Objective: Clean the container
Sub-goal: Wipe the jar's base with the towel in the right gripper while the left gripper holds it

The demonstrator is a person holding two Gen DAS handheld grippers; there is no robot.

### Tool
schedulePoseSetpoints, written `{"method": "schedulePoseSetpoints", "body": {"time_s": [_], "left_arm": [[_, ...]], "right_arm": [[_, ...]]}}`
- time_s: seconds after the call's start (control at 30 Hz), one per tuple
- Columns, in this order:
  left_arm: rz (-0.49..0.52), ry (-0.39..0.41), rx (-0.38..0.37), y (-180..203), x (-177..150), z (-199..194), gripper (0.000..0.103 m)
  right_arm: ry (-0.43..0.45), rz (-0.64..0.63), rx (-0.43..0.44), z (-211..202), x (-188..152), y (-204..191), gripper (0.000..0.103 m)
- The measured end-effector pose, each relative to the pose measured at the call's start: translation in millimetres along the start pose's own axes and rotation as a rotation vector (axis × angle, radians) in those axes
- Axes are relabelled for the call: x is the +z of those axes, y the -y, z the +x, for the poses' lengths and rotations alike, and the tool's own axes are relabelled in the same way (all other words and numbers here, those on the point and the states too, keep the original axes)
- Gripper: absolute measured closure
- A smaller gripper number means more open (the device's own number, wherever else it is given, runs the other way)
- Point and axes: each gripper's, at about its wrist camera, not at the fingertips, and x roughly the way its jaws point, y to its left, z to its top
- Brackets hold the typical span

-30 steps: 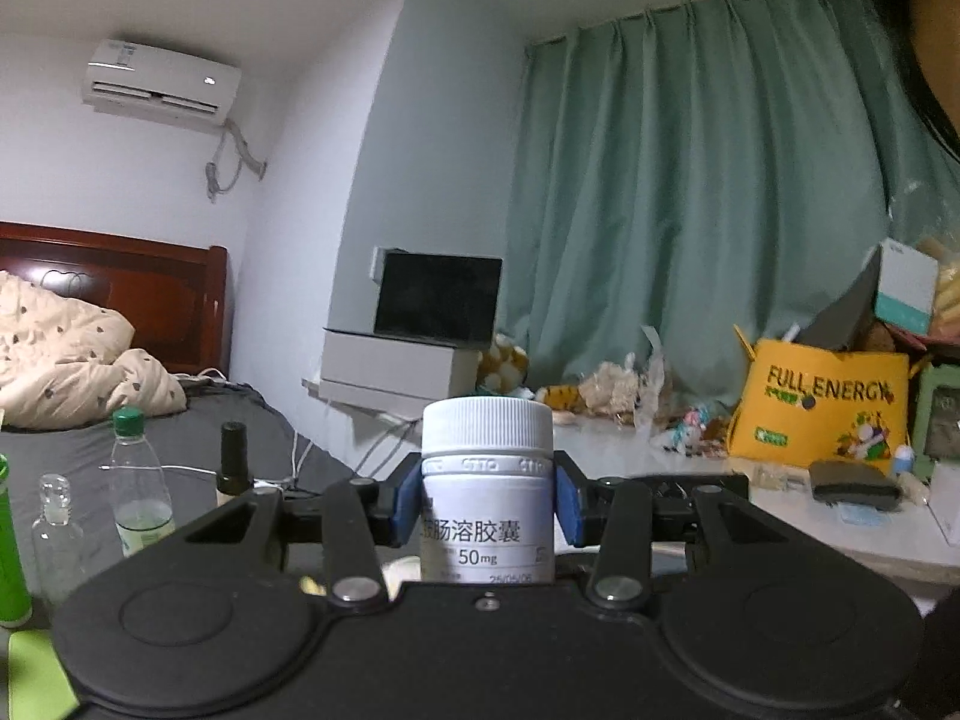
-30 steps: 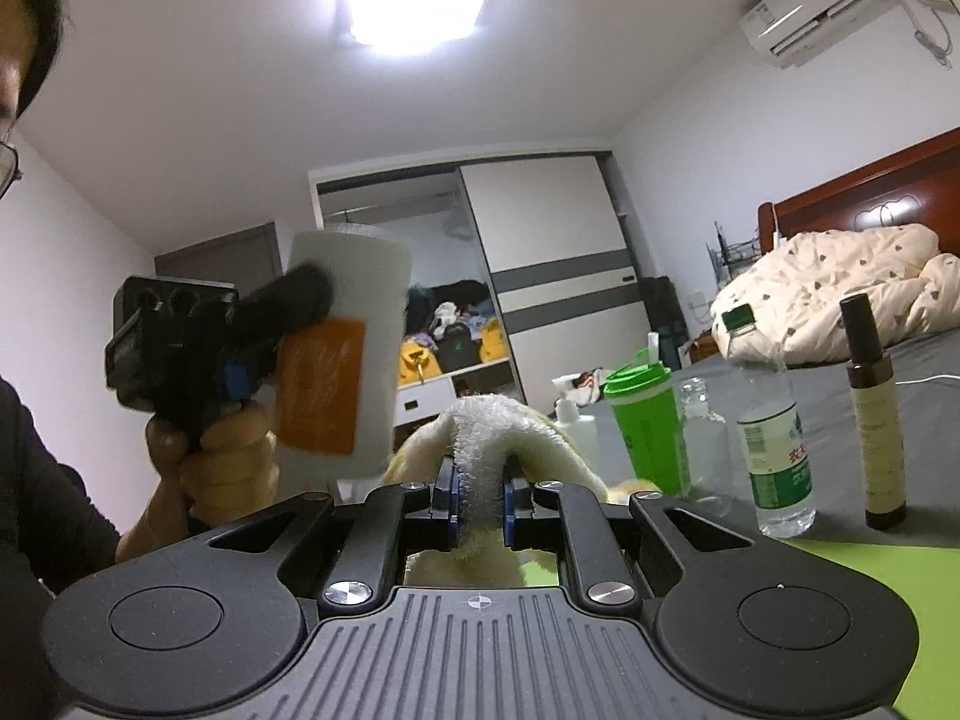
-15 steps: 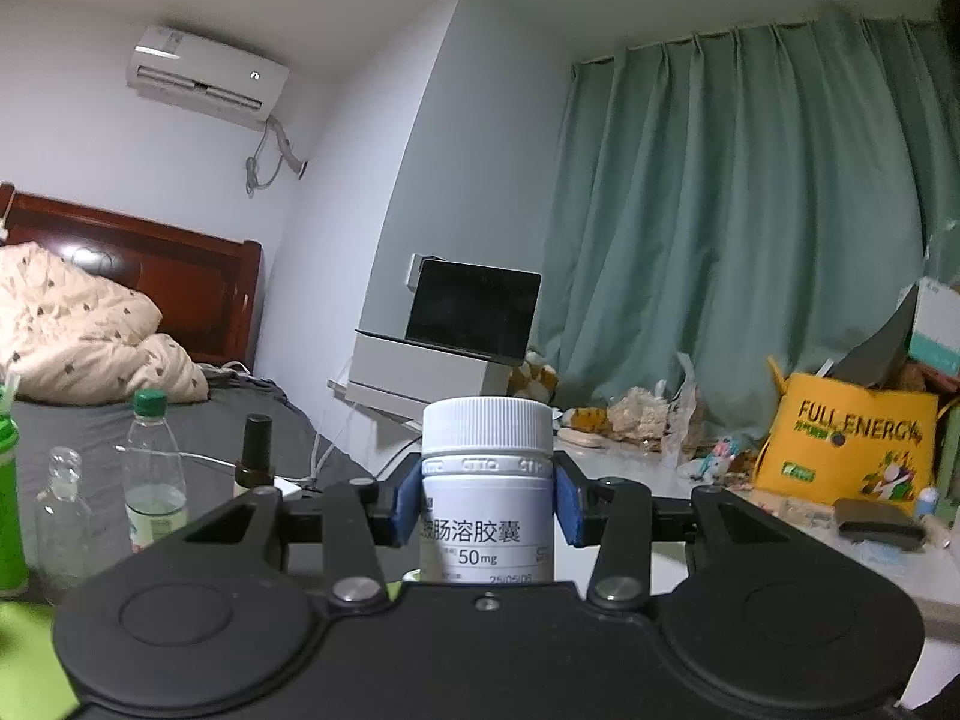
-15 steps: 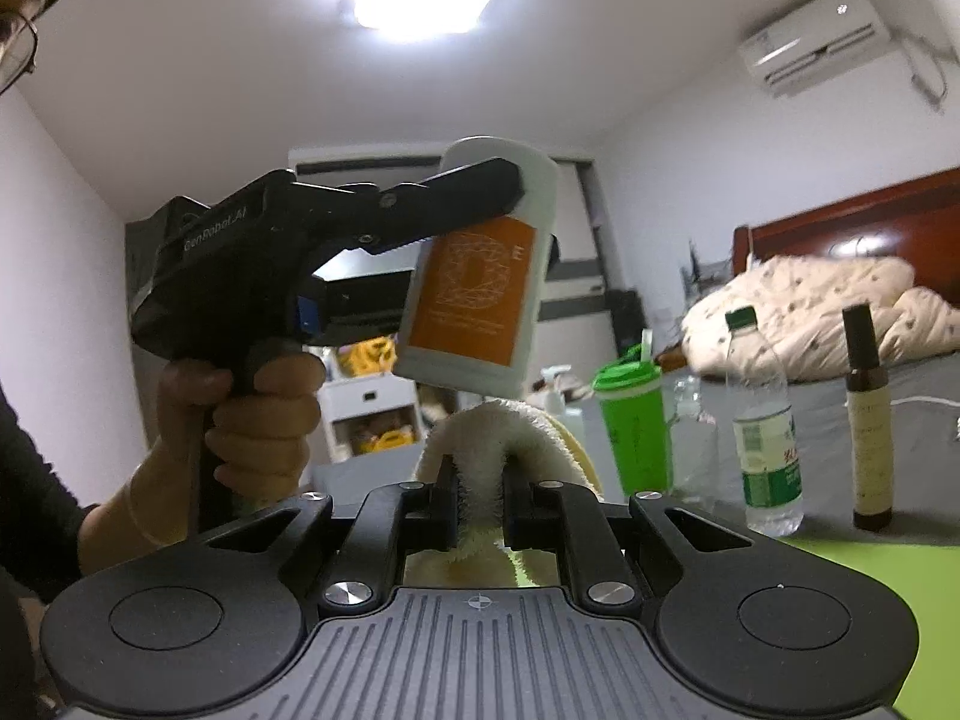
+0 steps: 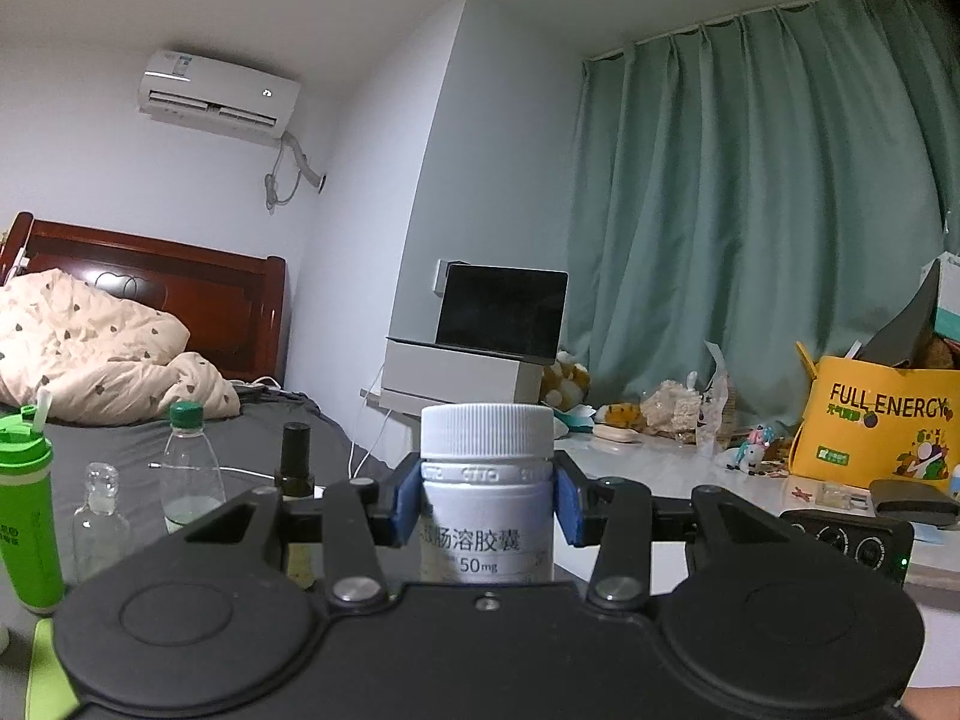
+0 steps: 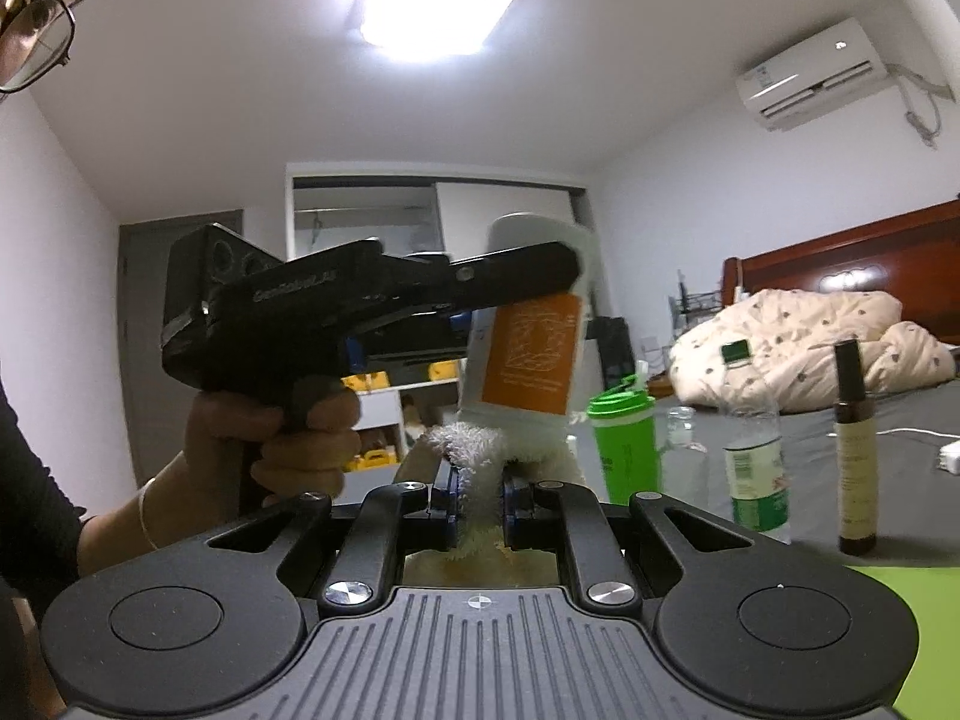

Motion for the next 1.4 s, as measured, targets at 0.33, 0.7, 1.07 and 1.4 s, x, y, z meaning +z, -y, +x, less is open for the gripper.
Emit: {"method": "schedulePoseSetpoints", "body": {"time_s": [0.33, 0.7, 1.07, 1.4], "left_arm": [[-0.022, -0.008, -0.044, 3.8, -0.3, -3.6, 0.060], [-0.034, 0.010, -0.061, 6.7, -1.1, -1.5, 0.060], [-0.028, 0.006, -0.038, 1.0, -2.1, -0.3, 0.060], [-0.032, -0.017, -0.025, -5.4, -5.7, -4.4, 0.060]], "right_arm": [[0.012, 0.025, -0.077, -4.8, -2.0, 19.5, 0.090], [0.001, 0.009, -0.072, 11.0, -1.2, 24.6, 0.090], [-0.022, -0.029, -0.036, 17.4, -4.1, 16.3, 0.090], [-0.030, -0.042, -0.072, 3.8, -5.0, 15.7, 0.090]]}}
